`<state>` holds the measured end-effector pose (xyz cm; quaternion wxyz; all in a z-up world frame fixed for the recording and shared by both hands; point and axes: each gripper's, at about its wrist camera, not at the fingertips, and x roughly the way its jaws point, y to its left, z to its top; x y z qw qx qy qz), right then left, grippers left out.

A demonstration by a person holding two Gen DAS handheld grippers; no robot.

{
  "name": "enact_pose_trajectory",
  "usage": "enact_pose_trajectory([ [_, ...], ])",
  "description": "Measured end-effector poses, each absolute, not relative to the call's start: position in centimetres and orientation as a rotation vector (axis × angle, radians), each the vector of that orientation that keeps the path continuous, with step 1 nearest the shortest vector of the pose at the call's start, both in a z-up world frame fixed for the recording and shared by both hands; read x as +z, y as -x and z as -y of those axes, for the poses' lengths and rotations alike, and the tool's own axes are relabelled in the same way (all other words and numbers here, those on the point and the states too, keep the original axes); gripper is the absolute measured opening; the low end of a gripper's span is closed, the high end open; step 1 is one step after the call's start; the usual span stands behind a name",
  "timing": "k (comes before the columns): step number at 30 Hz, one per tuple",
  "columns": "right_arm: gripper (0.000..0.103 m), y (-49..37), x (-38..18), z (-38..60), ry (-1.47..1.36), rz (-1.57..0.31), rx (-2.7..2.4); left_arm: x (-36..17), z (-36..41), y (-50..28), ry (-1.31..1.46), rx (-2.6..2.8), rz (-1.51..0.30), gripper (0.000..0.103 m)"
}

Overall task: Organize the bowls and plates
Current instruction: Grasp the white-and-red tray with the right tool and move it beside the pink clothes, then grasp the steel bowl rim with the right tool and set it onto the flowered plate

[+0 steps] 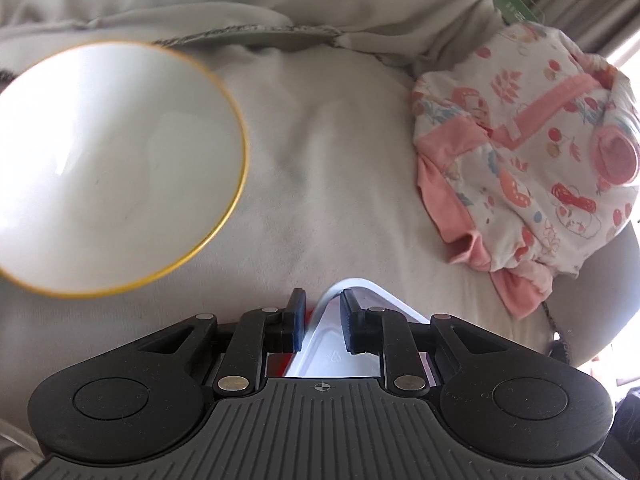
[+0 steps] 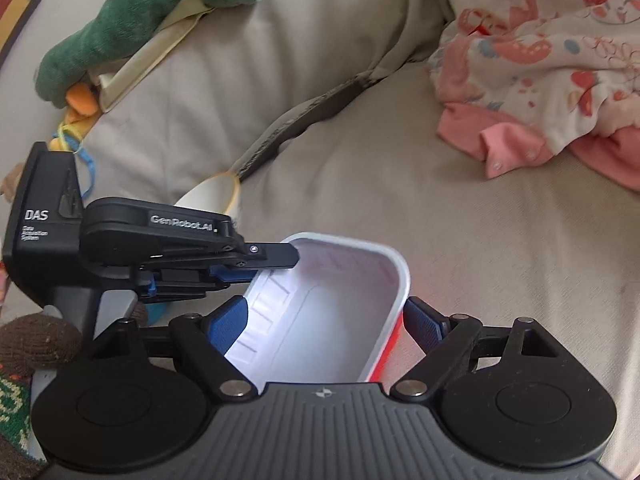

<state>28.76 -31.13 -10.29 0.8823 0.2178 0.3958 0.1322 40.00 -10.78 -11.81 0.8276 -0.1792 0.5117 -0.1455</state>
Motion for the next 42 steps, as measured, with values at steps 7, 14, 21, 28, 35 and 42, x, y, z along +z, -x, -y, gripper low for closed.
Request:
enact_pose_trajectory([
  [7,0.087,-28.4,-10.8,30.9,-0.491,-0.874,0.313,-10.8,10.7,-37.8,0.235,-0.271,-1.156,0.024],
  [14,0.088,-29.0,-9.9,30.2,-0.474,-0.837,0.323,-12.1,9.5,-37.6,0.351,-0.296,-1.178,0.023],
  [21,0.088,-32.3,-8.6,32.2,-0.391,-0.765,0.234,-12.3,11.7,-40.0,0.436,-0.374,-1.126,0.022],
  [28,0.100,-30.2,-8.5,34.4,-0.409,-0.726,0.081,-8.0,8.8,-35.3,0.406,-0.386,-0.959,0.022],
  [35,0.103,-25.5,-5.0,28.5,-0.329,-0.617,0.254,-3.5,-0.2,-24.2,0.316,-0.125,-0.761,0.022],
  [42,0.103,-25.1,-9.0,18.9,-0.285,-0.897,0.520,-7.0,-7.1,-17.6,0.460,0.088,-0.850,0.022],
])
